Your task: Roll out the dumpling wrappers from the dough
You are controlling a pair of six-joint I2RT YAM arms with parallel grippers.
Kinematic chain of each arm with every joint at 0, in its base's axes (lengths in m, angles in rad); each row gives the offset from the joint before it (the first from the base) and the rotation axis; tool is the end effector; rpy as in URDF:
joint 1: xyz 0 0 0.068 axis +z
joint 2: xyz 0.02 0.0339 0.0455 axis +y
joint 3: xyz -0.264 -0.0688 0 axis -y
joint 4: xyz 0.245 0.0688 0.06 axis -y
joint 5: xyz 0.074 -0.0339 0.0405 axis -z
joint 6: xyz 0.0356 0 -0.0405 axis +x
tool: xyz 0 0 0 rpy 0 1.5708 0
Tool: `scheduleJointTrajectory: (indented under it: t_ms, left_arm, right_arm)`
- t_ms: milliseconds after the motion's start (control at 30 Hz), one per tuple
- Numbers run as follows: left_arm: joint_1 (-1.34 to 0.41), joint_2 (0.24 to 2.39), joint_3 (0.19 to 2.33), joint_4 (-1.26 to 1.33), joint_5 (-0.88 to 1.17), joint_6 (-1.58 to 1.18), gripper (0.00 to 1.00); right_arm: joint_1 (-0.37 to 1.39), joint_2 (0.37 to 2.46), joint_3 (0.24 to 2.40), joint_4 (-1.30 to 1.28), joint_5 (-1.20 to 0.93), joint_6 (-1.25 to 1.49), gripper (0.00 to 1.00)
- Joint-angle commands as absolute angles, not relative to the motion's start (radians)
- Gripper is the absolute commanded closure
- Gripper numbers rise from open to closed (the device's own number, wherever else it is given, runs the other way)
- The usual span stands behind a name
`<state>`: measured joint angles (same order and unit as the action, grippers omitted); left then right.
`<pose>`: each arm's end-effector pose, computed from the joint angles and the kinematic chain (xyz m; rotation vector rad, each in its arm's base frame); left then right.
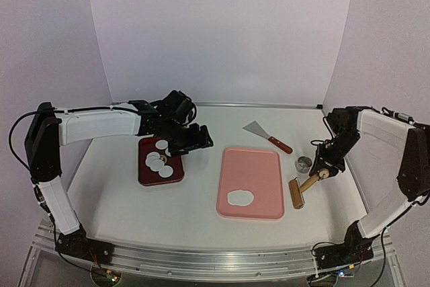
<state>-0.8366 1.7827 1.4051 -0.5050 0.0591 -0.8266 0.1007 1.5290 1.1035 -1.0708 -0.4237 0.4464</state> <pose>0.2631 -0.2946 0.2524 0.0409 2.6209 -0.7463 0.2620 0.0412 0.2246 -0.4968 -2.9866 -0.6574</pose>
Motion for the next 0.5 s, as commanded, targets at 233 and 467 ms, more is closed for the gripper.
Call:
scheduleJointTrajectory:
  t_ms: [233,467]
  left_arm:
    - [-0.838,1.706,1.310,-0.426,0.063,-0.838,0.14]
    - [-0.838,1.697,1.283,-0.403,0.064,-0.852,0.15]
  right_arm:
    - [0.104,1.591,1.062,-0.987,-0.188,0.448,0.44]
    - [0.104,1.663,1.070,-0.952,-0.115,0.444,0.35]
